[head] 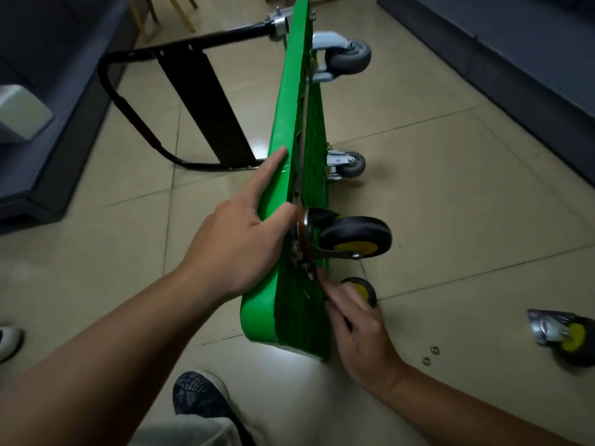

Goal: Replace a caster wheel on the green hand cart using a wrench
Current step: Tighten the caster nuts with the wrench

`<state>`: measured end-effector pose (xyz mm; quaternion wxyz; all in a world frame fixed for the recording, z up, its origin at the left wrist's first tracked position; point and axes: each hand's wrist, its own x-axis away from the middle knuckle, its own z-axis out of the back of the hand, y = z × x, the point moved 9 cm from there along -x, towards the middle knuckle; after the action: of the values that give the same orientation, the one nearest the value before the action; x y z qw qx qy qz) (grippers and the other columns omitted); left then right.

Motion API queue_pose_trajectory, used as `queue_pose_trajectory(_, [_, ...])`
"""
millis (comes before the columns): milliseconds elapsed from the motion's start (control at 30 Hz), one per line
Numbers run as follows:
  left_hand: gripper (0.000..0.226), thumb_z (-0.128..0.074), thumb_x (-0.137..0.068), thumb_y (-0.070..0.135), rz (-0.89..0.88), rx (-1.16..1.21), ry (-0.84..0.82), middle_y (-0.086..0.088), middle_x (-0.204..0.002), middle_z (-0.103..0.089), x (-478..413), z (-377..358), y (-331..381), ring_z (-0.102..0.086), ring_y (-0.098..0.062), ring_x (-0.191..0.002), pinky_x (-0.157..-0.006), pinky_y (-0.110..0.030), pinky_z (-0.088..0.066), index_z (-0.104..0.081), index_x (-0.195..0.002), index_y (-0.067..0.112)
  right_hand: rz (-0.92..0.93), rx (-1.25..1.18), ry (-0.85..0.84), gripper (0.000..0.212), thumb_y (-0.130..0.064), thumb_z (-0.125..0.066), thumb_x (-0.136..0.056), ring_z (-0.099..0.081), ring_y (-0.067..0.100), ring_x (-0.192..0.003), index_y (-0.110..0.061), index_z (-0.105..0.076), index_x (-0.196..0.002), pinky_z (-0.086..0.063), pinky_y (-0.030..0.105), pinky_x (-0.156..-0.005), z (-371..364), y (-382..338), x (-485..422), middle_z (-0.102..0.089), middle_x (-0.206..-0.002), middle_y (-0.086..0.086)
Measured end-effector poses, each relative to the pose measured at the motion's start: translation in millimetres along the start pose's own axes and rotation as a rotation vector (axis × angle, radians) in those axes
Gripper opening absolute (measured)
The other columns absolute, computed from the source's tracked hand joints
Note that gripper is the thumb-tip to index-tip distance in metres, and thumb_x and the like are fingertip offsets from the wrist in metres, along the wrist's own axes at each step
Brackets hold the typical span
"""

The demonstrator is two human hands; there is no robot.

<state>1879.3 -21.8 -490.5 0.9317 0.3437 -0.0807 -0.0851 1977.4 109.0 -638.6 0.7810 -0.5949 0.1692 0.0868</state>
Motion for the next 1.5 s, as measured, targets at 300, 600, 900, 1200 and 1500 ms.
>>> queue_pose_trajectory(300, [0.068,-0.046,-0.084,0.056,0.011,-0.015,0.04,0.01,-0.111,-0.058,1,5,1,-0.07,-0.019,-0.088,-0.081,-0.049,-0.06,-0.019,-0.143,0.077,-0.35,-0.34,-0.088,0.045,-0.015,-0.056,-0.1,-0.064,0.013,-0.061,-0.036,-0.058,-0.14,-0.053,0.023,-0.059,-16,-23,5,-0.071,-0.077,-0.003])
queue_pose_trajectory(600, [0.068,-0.047,-0.086,0.057,-0.003,-0.001,-0.007,0.002,-0.127,-0.064,1,0,11,-0.071,-0.022,-0.089,-0.083,-0.051,-0.059,-0.021,-0.147,0.072,-0.784,-0.812,-0.008,0.028,-0.017,-0.067,-0.096,-0.054,0.023,-0.038,-0.033,-0.067,-0.119,-0.042,0.024,-0.038,-17,-52,31,-0.056,-0.06,0.007])
queue_pose_trajectory(900, [0.068,-0.05,-0.091,0.051,-0.011,-0.012,0.006,0.018,-0.129,-0.053,-4,1,7,-0.069,-0.015,-0.101,-0.09,-0.047,-0.059,-0.02,-0.149,0.069,-0.225,-0.131,0.112,0.043,-0.028,-0.057,-0.102,-0.062,0.006,-0.073,-0.041,-0.054,-0.143,-0.05,0.015,-0.07,28,6,24,-0.064,-0.098,-0.016])
queue_pose_trajectory(1200, [0.067,-0.048,-0.088,0.053,-0.011,-0.03,0.02,0.014,-0.127,-0.06,-4,4,6,-0.071,-0.016,-0.093,-0.084,-0.049,-0.059,-0.022,-0.147,0.071,0.076,-0.141,0.018,0.047,-0.007,-0.051,-0.103,-0.058,0.013,-0.098,-0.018,-0.05,-0.149,-0.045,0.016,-0.086,-6,-1,3,-0.056,-0.111,-0.002])
queue_pose_trajectory(1500, [0.065,-0.048,-0.093,0.047,0.0,-0.077,0.043,0.017,-0.124,-0.054,-2,10,5,-0.068,-0.014,-0.093,-0.085,-0.048,-0.059,-0.021,-0.146,0.073,-0.261,-0.348,-0.051,0.047,-0.01,-0.057,-0.1,-0.063,0.017,-0.064,-0.035,-0.059,-0.14,-0.055,0.028,-0.061,-22,-15,11,-0.065,-0.087,-0.004])
